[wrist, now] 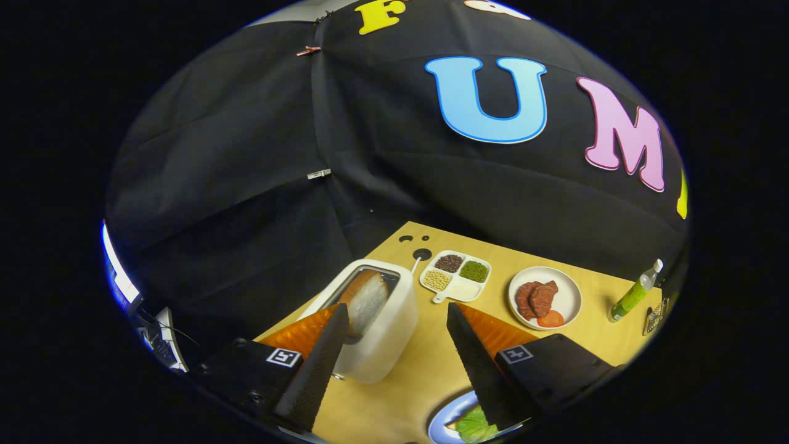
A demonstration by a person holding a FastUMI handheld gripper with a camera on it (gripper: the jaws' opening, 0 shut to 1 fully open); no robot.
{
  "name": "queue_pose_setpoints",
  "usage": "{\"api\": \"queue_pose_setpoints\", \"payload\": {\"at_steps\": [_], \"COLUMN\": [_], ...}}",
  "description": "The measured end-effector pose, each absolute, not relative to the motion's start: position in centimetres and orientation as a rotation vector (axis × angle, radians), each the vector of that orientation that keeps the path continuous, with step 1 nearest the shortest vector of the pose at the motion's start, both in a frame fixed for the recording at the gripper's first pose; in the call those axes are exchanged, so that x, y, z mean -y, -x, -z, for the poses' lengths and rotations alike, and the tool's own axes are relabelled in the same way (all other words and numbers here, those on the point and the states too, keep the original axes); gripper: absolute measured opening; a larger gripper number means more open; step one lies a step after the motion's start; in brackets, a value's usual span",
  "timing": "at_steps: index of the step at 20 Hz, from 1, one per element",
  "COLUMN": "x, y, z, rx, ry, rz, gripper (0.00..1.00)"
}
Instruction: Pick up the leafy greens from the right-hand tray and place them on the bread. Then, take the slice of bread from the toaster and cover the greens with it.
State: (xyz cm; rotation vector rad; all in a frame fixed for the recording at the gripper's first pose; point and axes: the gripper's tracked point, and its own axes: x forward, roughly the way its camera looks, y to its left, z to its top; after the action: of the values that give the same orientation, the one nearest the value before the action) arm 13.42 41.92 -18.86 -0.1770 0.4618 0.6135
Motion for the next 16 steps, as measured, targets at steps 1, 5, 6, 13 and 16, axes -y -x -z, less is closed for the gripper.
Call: {"api": "queue_pose_setpoints", "payload": {"at_steps": [1,5,6,13,16], "x": [-43.1,-46.3,-46.8,-47.6,-47.7], "y": [-13.8,-15.2,-15.6,-17.8,-17.8], "z": [19.4,22.3,22.8,26.0,26.9], "rx": [-0.46,-0.482,-0.486,-0.522,-0.557], "ry": [0.189,0.208,0.215,0.264,0.274], "rz": [-0.618,-0.594,-0.582,-0.517,-0.507], "gripper": [1.0,1.0,1.0,0.79,0.61]}}
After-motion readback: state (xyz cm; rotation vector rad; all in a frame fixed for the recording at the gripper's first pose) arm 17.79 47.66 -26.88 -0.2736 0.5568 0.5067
